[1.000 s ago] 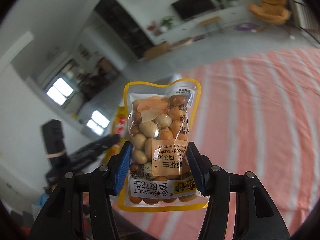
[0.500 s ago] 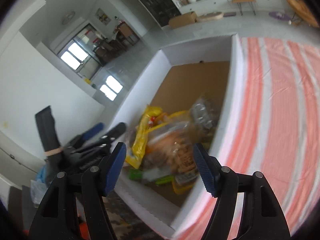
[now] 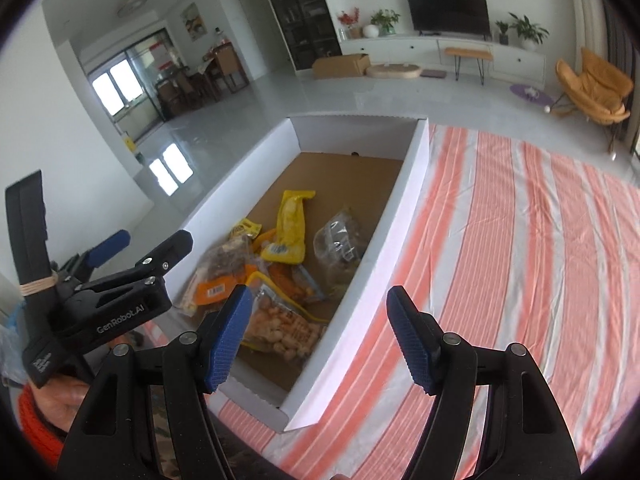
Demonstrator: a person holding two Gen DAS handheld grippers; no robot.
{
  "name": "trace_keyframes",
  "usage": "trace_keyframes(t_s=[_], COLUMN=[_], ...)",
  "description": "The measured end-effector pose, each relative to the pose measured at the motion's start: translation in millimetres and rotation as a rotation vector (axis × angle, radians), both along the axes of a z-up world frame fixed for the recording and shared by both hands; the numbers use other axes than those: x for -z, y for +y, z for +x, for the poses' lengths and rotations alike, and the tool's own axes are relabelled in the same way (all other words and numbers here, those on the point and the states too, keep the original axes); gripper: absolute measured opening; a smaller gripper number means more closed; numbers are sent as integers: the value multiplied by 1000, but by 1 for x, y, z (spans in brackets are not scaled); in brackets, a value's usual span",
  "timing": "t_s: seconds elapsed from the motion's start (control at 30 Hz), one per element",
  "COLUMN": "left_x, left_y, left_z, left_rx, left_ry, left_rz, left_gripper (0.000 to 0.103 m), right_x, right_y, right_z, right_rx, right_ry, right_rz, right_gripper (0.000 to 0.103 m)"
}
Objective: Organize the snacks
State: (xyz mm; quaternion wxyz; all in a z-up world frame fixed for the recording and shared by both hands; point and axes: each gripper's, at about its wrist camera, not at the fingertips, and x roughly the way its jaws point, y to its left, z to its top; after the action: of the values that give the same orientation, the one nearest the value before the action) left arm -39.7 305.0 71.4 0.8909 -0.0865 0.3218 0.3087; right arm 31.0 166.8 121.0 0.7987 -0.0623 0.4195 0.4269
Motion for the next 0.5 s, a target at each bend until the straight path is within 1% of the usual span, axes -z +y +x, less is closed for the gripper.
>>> trace_keyframes(t_s=[0.07,0.2,0.3,0.5], left_x=[-3,-7,-9,-9], left_y=[-4,-9,-11,-10], left_z=[-5,-9,-11,-15], left_rx=[-8,-4,-10,5], left_ry=[2,13,18,25], left_rz=[38,73,114,120], left_gripper=[103,103,103,103], right_x=[-1,1,2,3], right_y=[3,8,9,12], right_z=[-4,-9,-11,-16], right_rx=[-4,1,11,16], right_ry=[-19,-40,-48,-66], right_rz=[-16,-47,-63,-96], right_gripper=[73,73,74,74])
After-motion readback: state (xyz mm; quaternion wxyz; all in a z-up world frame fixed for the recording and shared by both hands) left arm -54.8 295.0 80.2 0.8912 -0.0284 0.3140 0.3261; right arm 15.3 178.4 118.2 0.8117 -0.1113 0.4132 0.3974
